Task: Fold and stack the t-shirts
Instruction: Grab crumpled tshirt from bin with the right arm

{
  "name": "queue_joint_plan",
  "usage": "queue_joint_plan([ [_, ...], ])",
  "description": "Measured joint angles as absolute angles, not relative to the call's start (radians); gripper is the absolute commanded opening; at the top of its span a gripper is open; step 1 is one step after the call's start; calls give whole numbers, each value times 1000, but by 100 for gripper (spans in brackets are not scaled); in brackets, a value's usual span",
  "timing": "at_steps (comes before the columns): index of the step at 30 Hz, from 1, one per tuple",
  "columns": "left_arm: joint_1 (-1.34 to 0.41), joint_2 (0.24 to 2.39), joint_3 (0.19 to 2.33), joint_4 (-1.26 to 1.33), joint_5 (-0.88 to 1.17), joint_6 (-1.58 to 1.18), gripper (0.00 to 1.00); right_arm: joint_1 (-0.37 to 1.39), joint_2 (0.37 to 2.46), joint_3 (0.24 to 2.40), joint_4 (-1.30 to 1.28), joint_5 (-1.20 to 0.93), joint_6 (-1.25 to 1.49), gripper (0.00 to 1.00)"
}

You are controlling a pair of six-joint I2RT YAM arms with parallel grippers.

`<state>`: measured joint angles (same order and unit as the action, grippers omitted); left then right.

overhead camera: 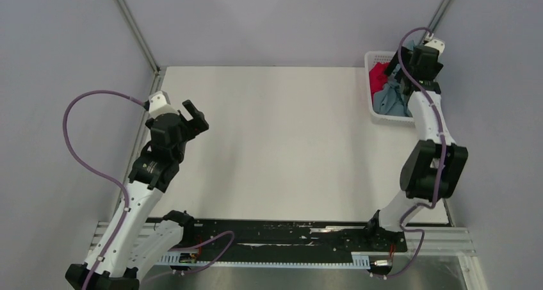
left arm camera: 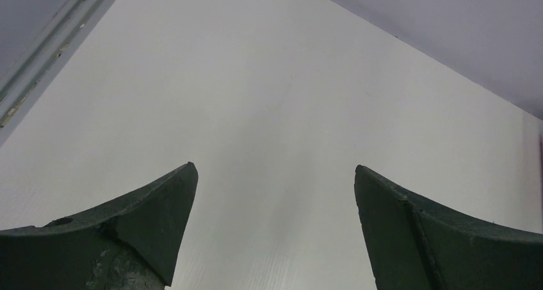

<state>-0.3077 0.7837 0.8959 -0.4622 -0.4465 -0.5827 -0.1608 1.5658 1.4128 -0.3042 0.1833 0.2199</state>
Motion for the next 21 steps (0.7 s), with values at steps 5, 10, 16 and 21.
queue_joint_plan([
  [5, -304, 793, 867, -414, -459, -585, 100, -239, 1953, 1710, -291, 170, 198, 99],
  [10, -298, 813, 858, -381, -474, -583, 100, -263, 2268, 1948, -297, 185, 170, 51],
  [16, -289, 835, 858, -361, -481, -581, 100, -264, 2407, 2078, -332, 200, 156, 0],
  [21, -286, 840, 858, -353, -476, -581, 100, -265, 2384, 2149, -352, 168, 153, 0],
])
